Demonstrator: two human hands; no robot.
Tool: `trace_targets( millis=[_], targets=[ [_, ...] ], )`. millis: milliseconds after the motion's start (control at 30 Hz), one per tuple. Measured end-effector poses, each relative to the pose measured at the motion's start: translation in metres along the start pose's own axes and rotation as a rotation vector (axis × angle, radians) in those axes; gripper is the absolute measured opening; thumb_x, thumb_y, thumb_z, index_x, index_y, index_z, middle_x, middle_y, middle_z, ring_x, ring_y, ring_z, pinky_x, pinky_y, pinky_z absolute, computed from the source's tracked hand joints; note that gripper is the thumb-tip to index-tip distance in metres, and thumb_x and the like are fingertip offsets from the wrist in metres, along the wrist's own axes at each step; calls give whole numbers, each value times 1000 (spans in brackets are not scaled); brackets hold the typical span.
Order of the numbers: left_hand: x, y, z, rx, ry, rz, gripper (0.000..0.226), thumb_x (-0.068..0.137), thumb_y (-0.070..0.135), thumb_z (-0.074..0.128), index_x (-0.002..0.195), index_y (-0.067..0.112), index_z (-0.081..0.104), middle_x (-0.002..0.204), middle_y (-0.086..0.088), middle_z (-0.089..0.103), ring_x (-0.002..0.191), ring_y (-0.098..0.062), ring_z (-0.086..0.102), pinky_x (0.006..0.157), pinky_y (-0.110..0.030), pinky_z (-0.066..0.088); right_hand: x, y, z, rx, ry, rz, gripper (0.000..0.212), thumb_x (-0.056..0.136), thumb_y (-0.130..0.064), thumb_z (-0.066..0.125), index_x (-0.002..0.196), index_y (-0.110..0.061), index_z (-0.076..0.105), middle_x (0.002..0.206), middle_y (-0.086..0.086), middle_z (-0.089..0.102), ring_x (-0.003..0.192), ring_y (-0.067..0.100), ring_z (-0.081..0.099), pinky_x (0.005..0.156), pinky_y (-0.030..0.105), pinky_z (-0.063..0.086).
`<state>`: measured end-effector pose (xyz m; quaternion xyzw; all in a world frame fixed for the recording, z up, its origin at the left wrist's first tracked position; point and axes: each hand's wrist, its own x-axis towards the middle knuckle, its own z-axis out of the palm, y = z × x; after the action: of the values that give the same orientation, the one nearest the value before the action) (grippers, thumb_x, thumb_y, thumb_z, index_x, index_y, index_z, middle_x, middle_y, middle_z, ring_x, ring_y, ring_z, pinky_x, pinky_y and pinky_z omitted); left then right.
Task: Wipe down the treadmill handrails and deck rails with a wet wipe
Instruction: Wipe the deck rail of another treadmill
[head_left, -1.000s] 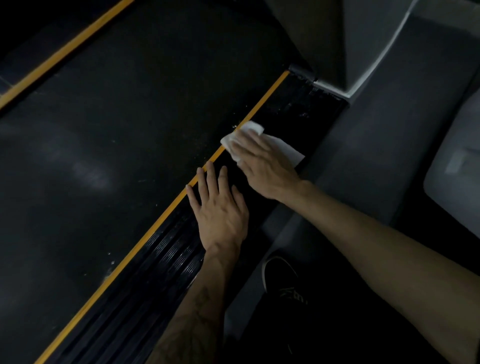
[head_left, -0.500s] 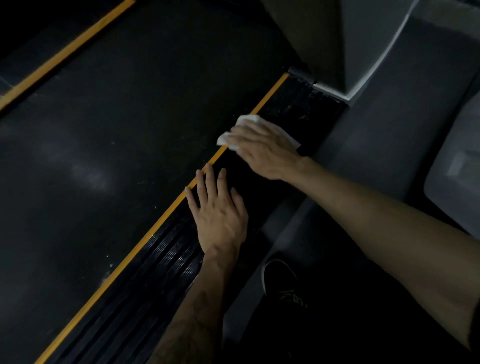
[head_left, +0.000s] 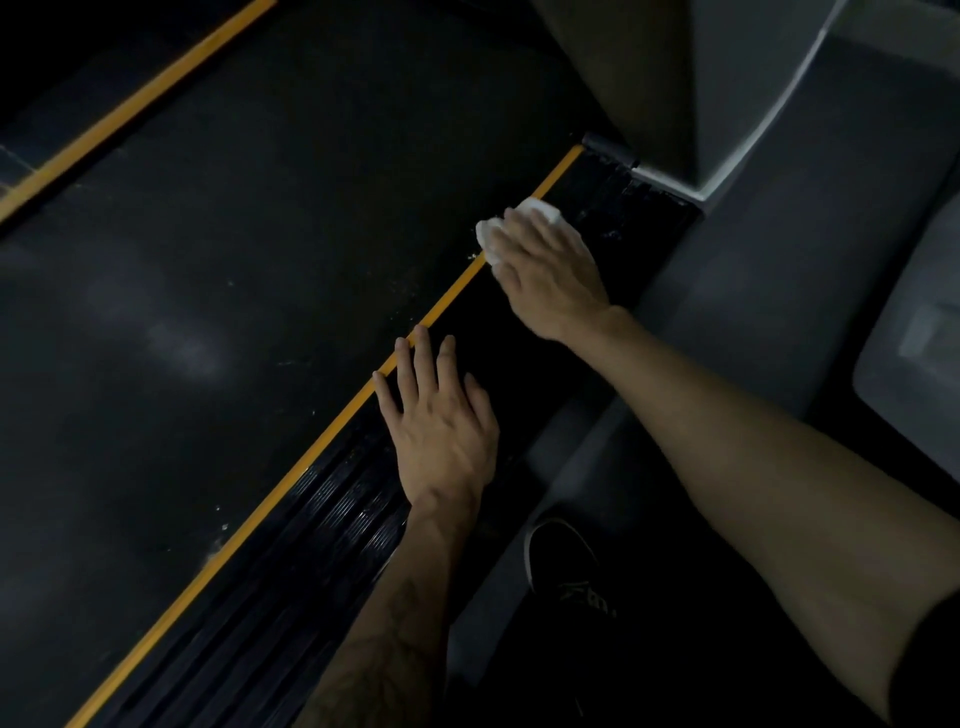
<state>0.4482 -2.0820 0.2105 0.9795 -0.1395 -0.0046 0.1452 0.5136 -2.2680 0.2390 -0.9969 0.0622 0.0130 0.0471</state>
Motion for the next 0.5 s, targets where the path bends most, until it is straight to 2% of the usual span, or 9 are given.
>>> trace_targets(
  millis=[67,100,233,367,433,500],
  targets=[
    [0,-1,0,5,-4,-3,56,107,39,22,158,20,33,173,-3,11,160,-21,0,128,-53,3,-6,-19,2,93,-25,63,61,110,-41,29,163,-14,17,172,8,9,159,25,4,129,42,5],
    [0,-1,0,5,-4,-5,55,107,39,22,158,20,33,173,-3,11,160,-21,0,128,-53,2,-13,-29,4,131,-30,30,62,110,-43,31,163,-13,17,172,7,8,159,24,2,129,41,4],
    [-1,-1,-1,-1,-8,3,55,107,37,23,159,19,32,172,-3,12,160,-21,0,128,-54,2,-30,-24,10,119,-39,-234,61,110,-41,32,163,-16,19,172,3,9,159,19,4,128,38,7],
    [0,0,-1,1,-11,-7,54,108,38,24,158,21,31,173,-2,11,160,-20,0,128,-53,2,2,4,4,29,-74,-129,59,108,-32,17,162,-9,18,172,9,11,159,24,4,128,40,9],
    [1,1,-2,0,-14,-10,53,108,37,25,158,21,31,173,-2,11,160,-20,0,128,-53,2,2,-7,3,84,-36,-42,56,109,-29,22,161,-8,21,170,10,16,158,26,8,128,41,10],
    [1,0,-3,0,-18,-8,54,108,38,24,159,20,31,172,-2,11,160,-20,0,128,-53,1,-14,-23,9,135,30,-88,51,109,-26,33,157,-10,32,167,10,26,156,28,18,126,41,16]
  ],
)
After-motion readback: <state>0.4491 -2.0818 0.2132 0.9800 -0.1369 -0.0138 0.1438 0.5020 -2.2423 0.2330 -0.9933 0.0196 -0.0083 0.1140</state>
